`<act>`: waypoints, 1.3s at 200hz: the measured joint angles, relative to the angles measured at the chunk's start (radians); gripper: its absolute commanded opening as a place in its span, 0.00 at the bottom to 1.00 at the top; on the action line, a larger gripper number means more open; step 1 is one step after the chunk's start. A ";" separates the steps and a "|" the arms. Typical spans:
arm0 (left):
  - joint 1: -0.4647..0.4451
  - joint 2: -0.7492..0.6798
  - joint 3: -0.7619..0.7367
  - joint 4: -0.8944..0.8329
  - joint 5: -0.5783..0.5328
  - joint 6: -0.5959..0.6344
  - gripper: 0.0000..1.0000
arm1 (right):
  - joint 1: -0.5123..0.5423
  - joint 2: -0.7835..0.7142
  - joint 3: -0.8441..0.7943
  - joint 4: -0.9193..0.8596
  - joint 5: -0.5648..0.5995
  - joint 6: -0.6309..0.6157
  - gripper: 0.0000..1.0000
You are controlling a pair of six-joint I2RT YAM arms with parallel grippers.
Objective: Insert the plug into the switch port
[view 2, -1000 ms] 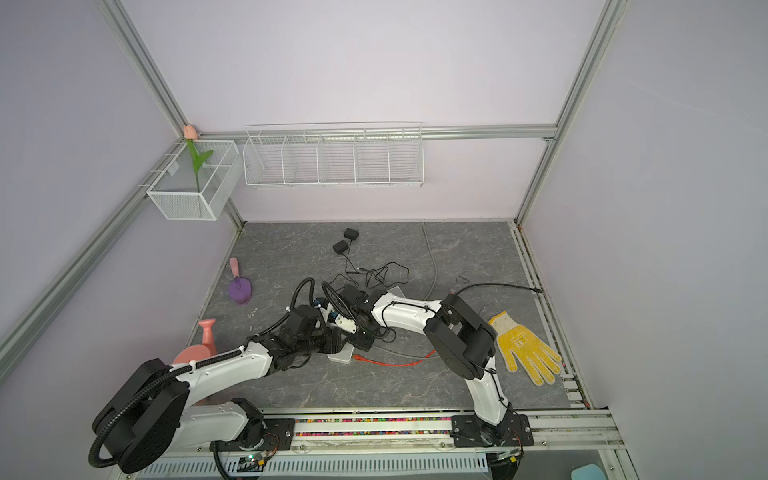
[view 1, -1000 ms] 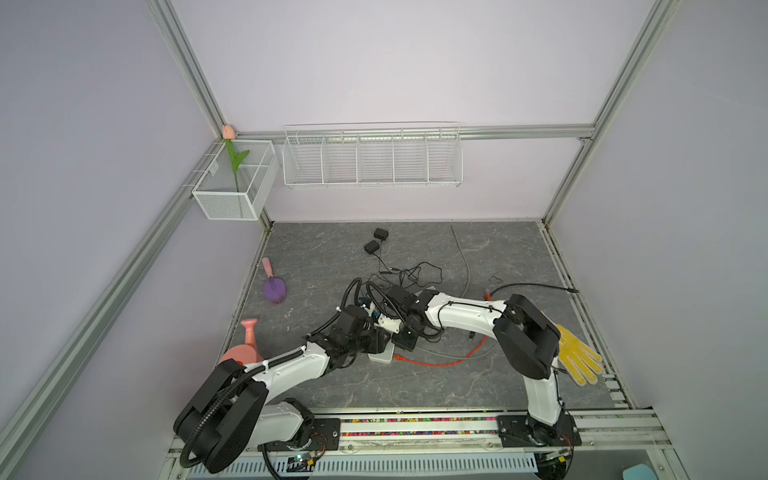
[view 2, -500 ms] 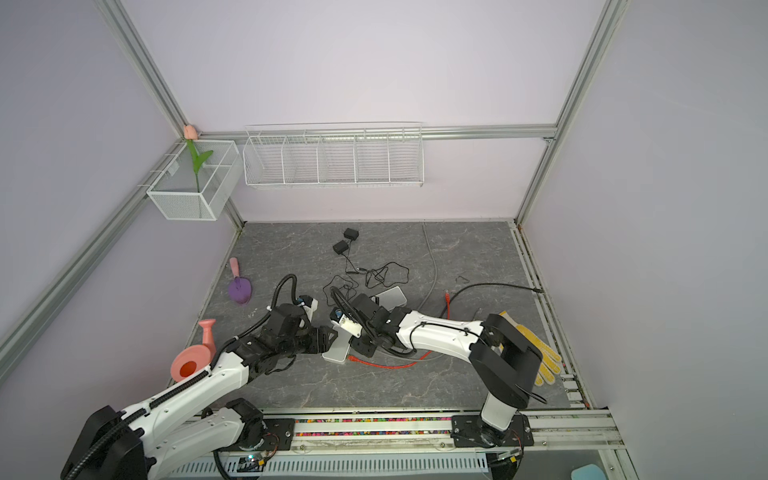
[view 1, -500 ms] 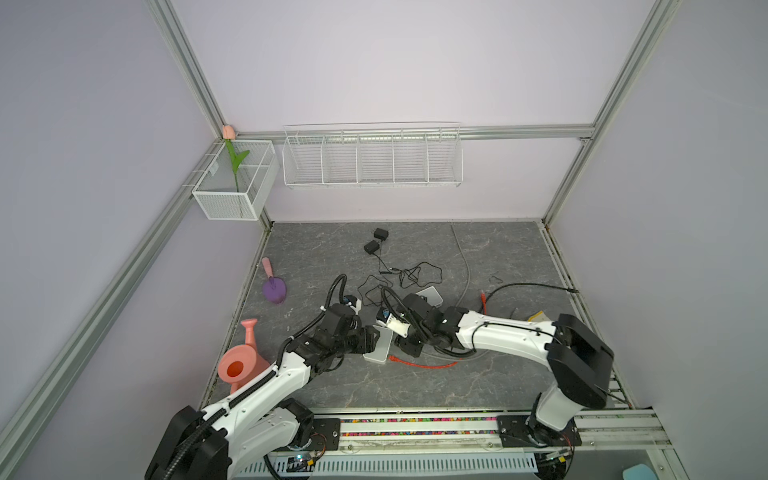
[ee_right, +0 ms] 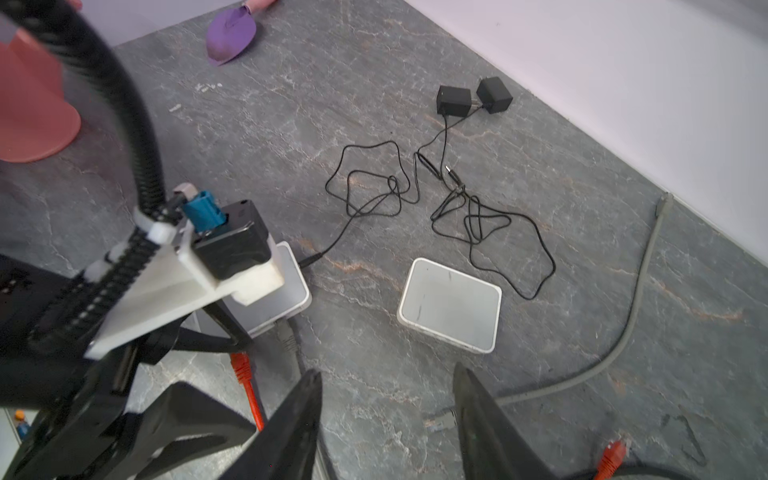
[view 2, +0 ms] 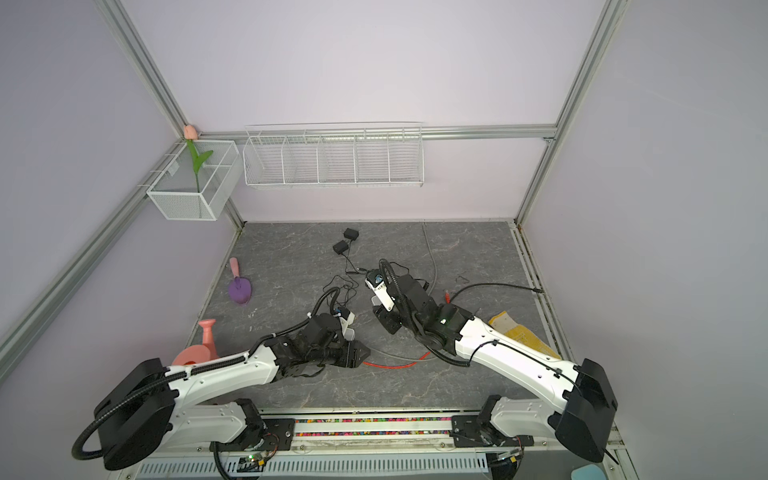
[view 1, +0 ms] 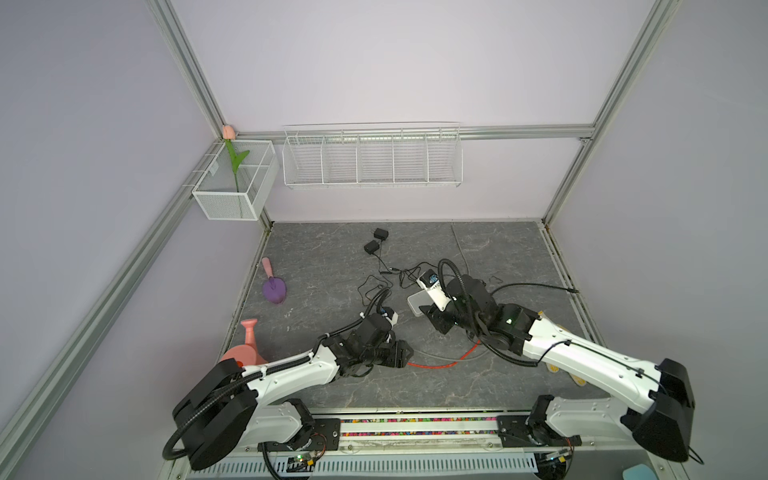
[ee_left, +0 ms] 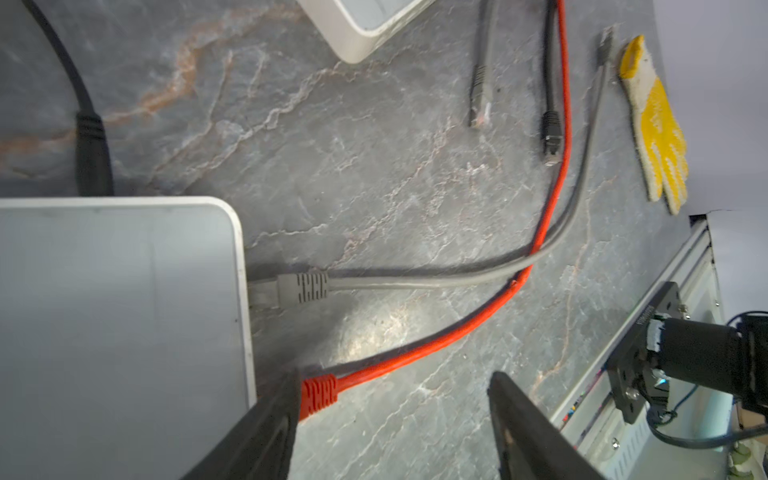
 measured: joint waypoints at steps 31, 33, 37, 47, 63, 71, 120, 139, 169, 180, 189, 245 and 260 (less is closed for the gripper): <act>0.014 0.068 0.003 0.043 -0.015 -0.031 0.73 | 0.000 -0.028 -0.029 -0.010 0.008 0.014 0.55; 0.016 0.068 0.003 0.043 -0.015 -0.032 0.73 | 0.000 -0.029 -0.029 -0.010 0.009 0.015 0.55; 0.021 0.071 0.003 0.046 -0.016 -0.036 0.73 | 0.000 -0.031 -0.029 -0.010 0.010 0.016 0.55; 0.050 0.076 0.003 0.052 -0.019 -0.042 0.73 | 0.000 -0.037 -0.031 -0.010 0.013 0.017 0.55; 0.106 0.074 0.002 0.048 -0.030 -0.045 0.74 | 0.000 -0.051 -0.039 -0.010 0.016 0.020 0.55; 0.134 0.069 0.002 0.041 -0.037 -0.044 0.74 | 0.000 -0.061 -0.045 -0.011 0.016 0.021 0.55; 0.473 -0.114 -0.016 -0.042 -0.061 0.029 0.76 | 0.000 -0.103 -0.076 -0.018 0.023 0.026 0.55; 0.645 -0.154 -0.009 -0.059 -0.032 0.079 0.75 | 0.000 -0.103 -0.080 -0.019 0.024 0.028 0.55; 0.858 -0.102 0.031 -0.055 0.082 0.106 0.68 | -0.022 -0.100 -0.080 -0.024 0.027 0.040 0.55; 0.856 -0.084 0.051 -0.068 0.113 0.111 0.68 | -0.052 -0.093 -0.083 -0.029 0.030 0.059 0.56; 0.816 -0.087 0.065 -0.090 0.104 0.119 0.69 | -0.074 -0.091 -0.093 -0.029 0.029 0.071 0.59; 0.452 -0.299 0.040 -0.109 0.044 0.076 0.70 | -0.191 -0.021 -0.145 -0.069 0.010 0.189 0.65; 0.431 -0.291 -0.016 -0.085 0.045 0.048 0.70 | -0.193 0.011 -0.142 -0.070 -0.007 0.204 0.65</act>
